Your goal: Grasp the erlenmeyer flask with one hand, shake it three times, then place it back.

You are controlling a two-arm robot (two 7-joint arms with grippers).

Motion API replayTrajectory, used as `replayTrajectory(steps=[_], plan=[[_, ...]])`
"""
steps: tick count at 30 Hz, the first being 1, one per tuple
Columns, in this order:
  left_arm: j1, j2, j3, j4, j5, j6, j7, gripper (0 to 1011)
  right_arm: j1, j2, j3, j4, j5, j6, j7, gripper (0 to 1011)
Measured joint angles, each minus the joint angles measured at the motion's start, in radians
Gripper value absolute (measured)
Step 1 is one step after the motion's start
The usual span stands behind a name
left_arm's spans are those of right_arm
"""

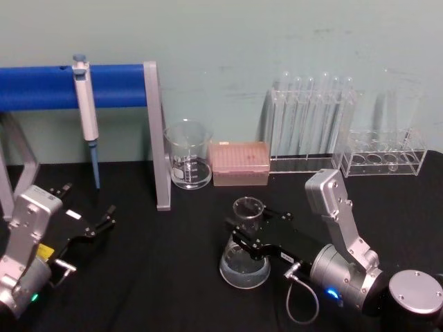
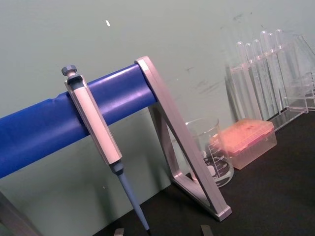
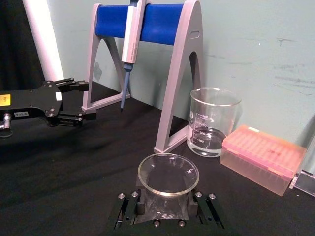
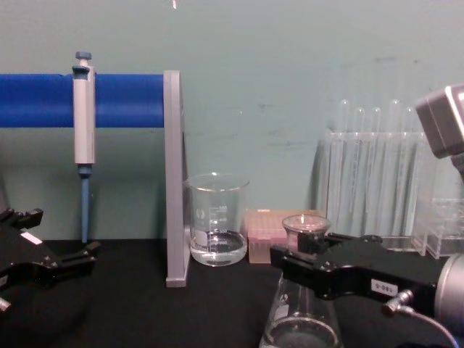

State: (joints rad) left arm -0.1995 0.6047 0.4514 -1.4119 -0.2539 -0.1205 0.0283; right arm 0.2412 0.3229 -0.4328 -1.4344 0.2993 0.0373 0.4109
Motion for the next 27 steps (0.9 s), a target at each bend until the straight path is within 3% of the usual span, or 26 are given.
replayTrajectory(steps=[10,18,27], plan=[[0.0,0.0,0.0,0.0,0.0,0.0,0.0,1001,0.0,0.0,0.0,-0.001,0.001,0.0,0.0,789],[0.0,0.0,0.0,0.0,0.0,0.0,0.0,1001,0.0,0.0,0.0,-0.001,0.001,0.0,0.0,985],[0.0,0.0,0.0,0.0,0.0,0.0,0.0,1001,-0.001,0.001,0.0,-0.002,0.003,-0.001,0.002,1000]])
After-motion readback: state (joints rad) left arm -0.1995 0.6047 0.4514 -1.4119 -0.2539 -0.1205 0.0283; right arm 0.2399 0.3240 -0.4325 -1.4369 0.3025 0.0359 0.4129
